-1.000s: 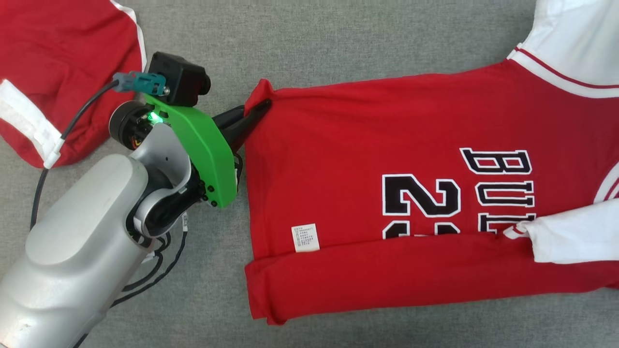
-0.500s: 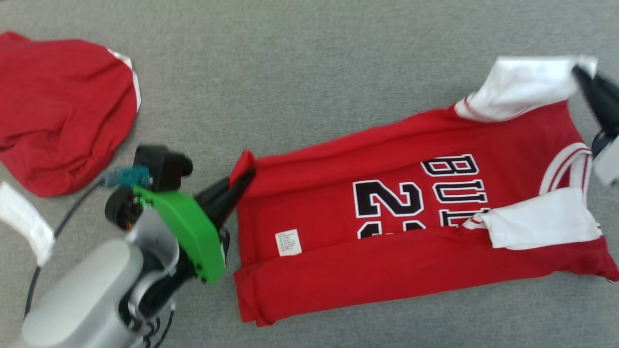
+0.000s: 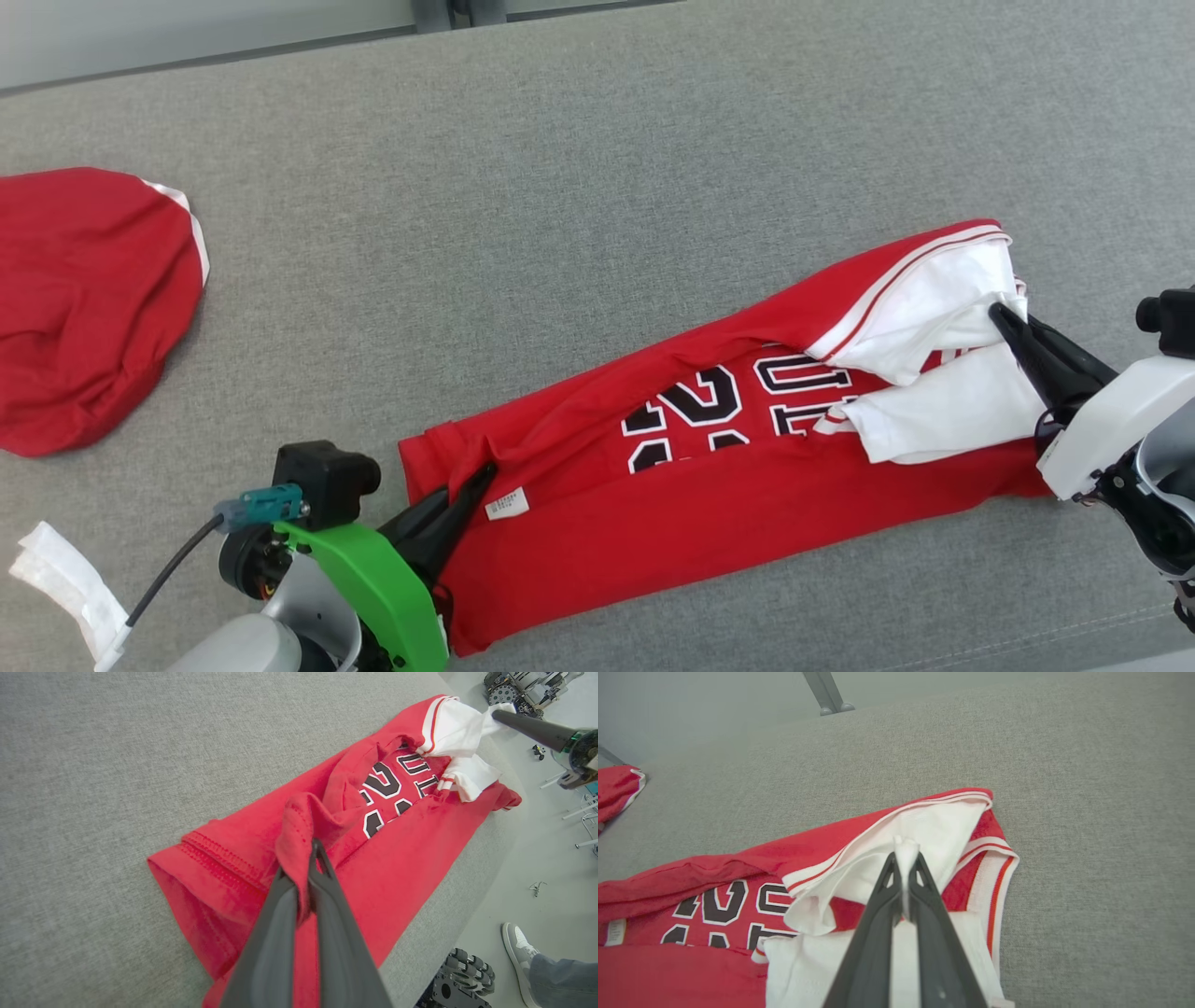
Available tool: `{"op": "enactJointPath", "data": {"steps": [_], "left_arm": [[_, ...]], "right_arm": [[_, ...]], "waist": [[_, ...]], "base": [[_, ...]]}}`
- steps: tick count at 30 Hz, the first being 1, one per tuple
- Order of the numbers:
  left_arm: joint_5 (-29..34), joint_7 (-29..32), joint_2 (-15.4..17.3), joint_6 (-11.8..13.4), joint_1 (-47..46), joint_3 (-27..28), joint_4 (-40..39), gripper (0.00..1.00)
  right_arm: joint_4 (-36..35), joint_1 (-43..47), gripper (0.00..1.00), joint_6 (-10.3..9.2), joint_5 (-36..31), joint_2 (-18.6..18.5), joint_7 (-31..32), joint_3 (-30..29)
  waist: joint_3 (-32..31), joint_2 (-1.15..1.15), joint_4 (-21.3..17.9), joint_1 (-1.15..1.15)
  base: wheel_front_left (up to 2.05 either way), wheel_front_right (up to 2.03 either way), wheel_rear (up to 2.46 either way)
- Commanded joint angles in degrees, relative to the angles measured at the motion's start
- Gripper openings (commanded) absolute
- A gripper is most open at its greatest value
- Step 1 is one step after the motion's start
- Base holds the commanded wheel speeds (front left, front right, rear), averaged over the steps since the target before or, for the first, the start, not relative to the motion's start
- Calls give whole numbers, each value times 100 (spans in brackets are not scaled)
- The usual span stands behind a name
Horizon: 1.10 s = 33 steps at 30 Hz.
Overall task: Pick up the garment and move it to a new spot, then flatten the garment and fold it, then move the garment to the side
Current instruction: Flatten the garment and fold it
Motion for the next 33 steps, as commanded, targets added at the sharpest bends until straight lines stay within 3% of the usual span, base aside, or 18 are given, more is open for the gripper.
{"op": "enactJointPath", "data": {"steps": [1, 14, 16, 19, 20, 21, 22, 29, 30, 33], "left_arm": [[4, -61, 9, 20, 98, 24, -18, 0], [134, -257, 74, -35, 160, 14, 34, 1], [188, -266, 70, -21, 180, -29, 55, 18], [281, -279, 71, -5, 241, -122, 137, 65], [365, -288, 112, 37, 245, -157, 203, 83], [436, -315, 122, 82, 251, -173, 264, 100], [466, -316, 90, 155, 286, -192, 355, 100], [679, -396, 225, 557, 630, -308, 737, 100], [669, -460, 250, 664, 706, -266, 767, 100], [744, -1339, 123, 1295, 1014, 218, 848, 100]], "right_arm": [[38, 46, 0, 0, -45, 18, -54, -42], [-119, 287, 0, 0, 152, -177, 10, -456], [-156, 374, 0, 0, 154, -154, 73, -489], [-179, 470, 0, 0, 120, -92, 161, -468], [-154, 502, 7, 0, 100, -64, 193, -463], [-107, 527, 47, 0, 62, -48, 219, -462], [-69, 553, 100, 0, -16, -45, 285, -421], [15, 737, 100, 0, -51, -12, 651, -513], [12, 759, 100, 0, -54, -21, 699, -548], [20, 810, 100, 1, -39, 27, 806, -861]], "waist": [[-28, 0, 30, 0], [-107, 0, 126, 0], [-102, 0, 114, 0], [-96, 0, 90, 0], [-98, 0, 83, 0], [-100, 0, 80, 0], [-108, 0, 78, 0], [-207, 0, 41, 0], [-222, 0, 36, 0], [-286, 0, 50, 0]], "base": [[0, 0, 0], [0, 0, 0], [0, 0, 0], [0, 0, 0], [0, 0, 0], [0, 0, 0], [0, 0, 0], [0, 0, 0], [0, 0, 0], [0, 0, 0]]}}
